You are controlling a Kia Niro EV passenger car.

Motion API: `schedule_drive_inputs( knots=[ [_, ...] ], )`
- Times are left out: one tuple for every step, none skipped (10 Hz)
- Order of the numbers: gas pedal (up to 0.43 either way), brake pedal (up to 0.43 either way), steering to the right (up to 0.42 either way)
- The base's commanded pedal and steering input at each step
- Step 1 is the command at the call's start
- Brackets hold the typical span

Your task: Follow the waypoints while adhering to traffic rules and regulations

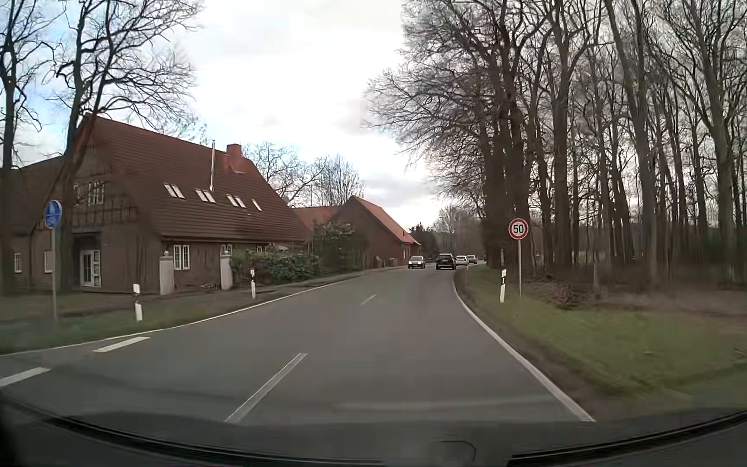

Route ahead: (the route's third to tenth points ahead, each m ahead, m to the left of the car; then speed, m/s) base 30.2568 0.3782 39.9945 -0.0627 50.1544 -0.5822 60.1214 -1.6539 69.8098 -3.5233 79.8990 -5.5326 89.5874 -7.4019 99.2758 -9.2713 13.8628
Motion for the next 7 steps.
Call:
schedule_drive_inputs(
  knots=[
    [0.15, 0.0, 0.012],
    [0.15, 0.0, 0.012],
    [0.15, 0.0, 0.012],
    [0.15, 0.0, 0.012],
    [0.15, 0.0, 0.012],
    [0.15, 0.0, 0.013],
    [0.15, 0.0, 0.014]
  ],
)
